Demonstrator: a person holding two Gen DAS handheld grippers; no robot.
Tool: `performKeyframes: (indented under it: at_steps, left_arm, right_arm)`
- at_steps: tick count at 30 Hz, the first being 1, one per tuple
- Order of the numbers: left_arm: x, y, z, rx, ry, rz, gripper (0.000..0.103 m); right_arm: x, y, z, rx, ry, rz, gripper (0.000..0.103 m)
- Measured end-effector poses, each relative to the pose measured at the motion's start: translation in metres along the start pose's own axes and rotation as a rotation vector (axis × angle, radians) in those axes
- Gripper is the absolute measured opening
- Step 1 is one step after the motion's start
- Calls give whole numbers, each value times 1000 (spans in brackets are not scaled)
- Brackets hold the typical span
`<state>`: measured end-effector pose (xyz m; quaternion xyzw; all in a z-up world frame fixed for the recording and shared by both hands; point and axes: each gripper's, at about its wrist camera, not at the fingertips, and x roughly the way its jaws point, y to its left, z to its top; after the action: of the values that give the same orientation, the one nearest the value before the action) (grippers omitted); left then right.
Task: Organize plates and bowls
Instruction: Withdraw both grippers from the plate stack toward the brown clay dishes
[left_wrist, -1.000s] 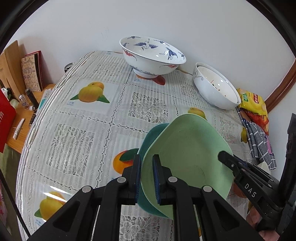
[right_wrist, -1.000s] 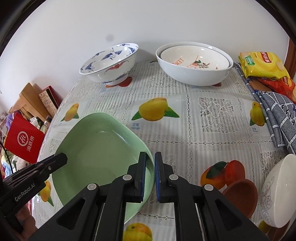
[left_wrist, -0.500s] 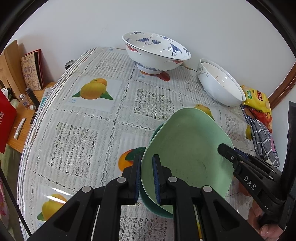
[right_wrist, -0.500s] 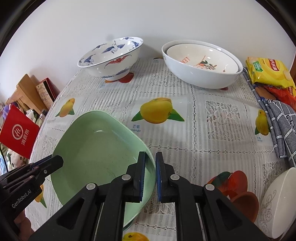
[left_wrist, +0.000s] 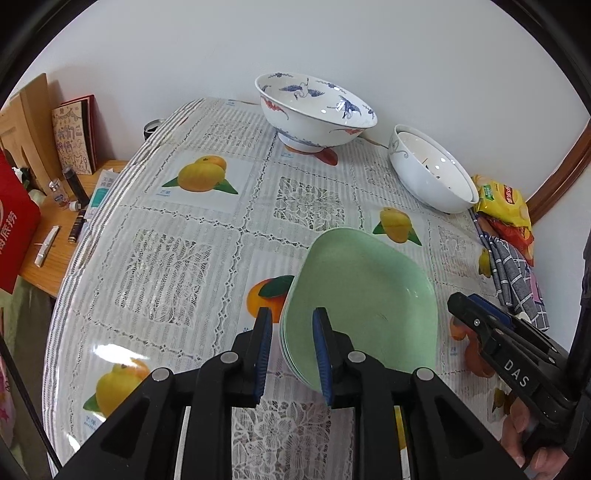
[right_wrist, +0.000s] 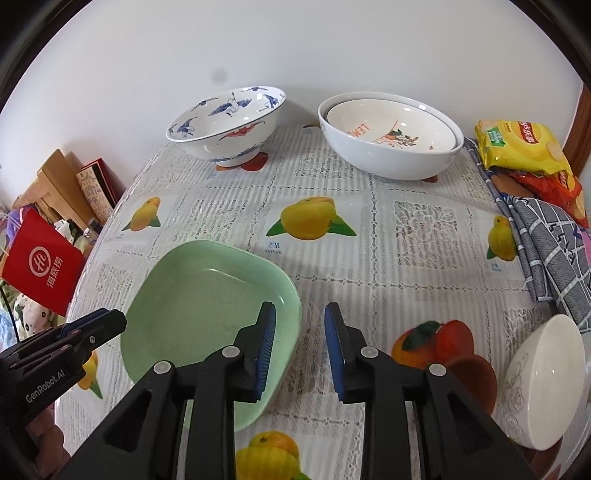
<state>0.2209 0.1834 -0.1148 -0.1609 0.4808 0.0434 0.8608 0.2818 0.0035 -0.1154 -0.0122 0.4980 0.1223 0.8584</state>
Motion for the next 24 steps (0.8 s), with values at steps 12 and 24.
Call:
performKeyframes:
  at_steps: [12,24]
  left_arm:
    - [-51,-43,-23,92,-77,-18,25]
    - [-86,-91,-51,150,-125,-63,26]
  right_arm:
    - [-68,-23,-33,5,-113,-76,55]
    - [-130,-65,-73,66,-227,-105,55]
